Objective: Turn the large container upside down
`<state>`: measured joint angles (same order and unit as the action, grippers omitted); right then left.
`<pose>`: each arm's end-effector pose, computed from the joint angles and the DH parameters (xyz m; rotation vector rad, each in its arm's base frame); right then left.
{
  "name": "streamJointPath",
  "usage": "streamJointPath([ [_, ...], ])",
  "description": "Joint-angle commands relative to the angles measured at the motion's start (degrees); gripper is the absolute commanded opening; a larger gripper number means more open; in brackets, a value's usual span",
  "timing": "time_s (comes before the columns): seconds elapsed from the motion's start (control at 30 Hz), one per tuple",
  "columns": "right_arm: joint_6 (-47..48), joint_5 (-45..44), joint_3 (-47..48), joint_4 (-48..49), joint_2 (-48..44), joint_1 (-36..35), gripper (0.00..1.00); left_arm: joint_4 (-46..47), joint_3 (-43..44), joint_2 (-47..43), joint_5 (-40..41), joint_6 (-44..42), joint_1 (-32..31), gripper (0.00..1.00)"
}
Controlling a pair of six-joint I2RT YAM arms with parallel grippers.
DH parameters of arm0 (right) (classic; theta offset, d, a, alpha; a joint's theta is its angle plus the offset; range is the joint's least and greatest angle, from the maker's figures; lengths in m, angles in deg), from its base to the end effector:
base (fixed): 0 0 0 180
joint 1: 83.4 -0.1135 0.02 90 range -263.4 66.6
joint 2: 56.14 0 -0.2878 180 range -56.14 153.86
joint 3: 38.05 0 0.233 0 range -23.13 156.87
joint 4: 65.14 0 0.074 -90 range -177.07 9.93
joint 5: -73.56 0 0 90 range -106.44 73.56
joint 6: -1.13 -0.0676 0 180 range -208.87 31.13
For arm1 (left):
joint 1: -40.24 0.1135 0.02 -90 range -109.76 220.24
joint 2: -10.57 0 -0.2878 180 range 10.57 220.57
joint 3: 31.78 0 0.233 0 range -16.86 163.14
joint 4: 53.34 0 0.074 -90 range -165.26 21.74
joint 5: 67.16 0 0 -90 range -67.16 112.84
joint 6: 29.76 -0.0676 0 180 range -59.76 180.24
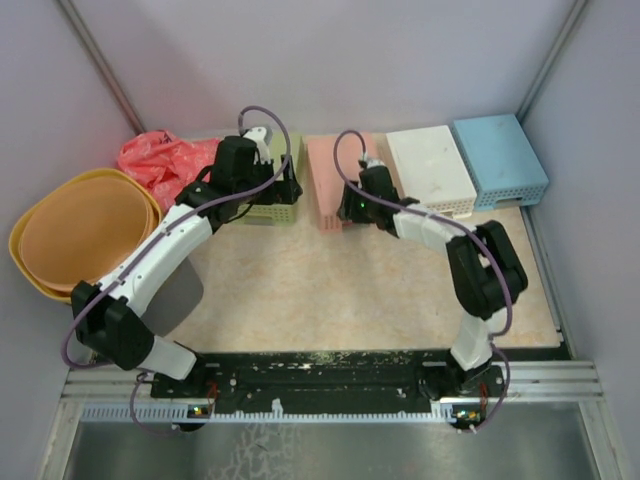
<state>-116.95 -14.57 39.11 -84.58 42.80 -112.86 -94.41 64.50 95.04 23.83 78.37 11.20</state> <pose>0.3364 0.1925 0.2181 -0.0458 2.3530 0.5472 0.3012 -0.1659 0.3784 0.1906 2.1091 -0.4797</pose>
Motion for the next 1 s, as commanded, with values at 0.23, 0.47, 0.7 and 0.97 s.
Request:
streamJointPath([
  [0.23, 1.31, 0.30, 21.24, 5.58, 13.13, 1.77, 0.50, -6.93, -6.92, 0.21, 7.20, 1.44, 0.32, 1.00],
  [0.47, 3.03, -2.12, 6.15, 5.91, -2.77, 1.83, 0.51, -3.97, -8.93, 5.96, 0.95, 1.72, 2.39, 0.95],
  [0.7, 3.78, -6.76, -7.47, -2.91, -21.58, 2.67, 0.52, 1.35, -3.95, 16.66, -2.08, 1.75, 3.36, 0.93],
  [0.97, 2.29, -7.90, -13.02, -7.24, -29.01, 9.80, 0.54, 4.60, 8.51, 26.61, -6.18, -0.31, 3.83, 0.94],
])
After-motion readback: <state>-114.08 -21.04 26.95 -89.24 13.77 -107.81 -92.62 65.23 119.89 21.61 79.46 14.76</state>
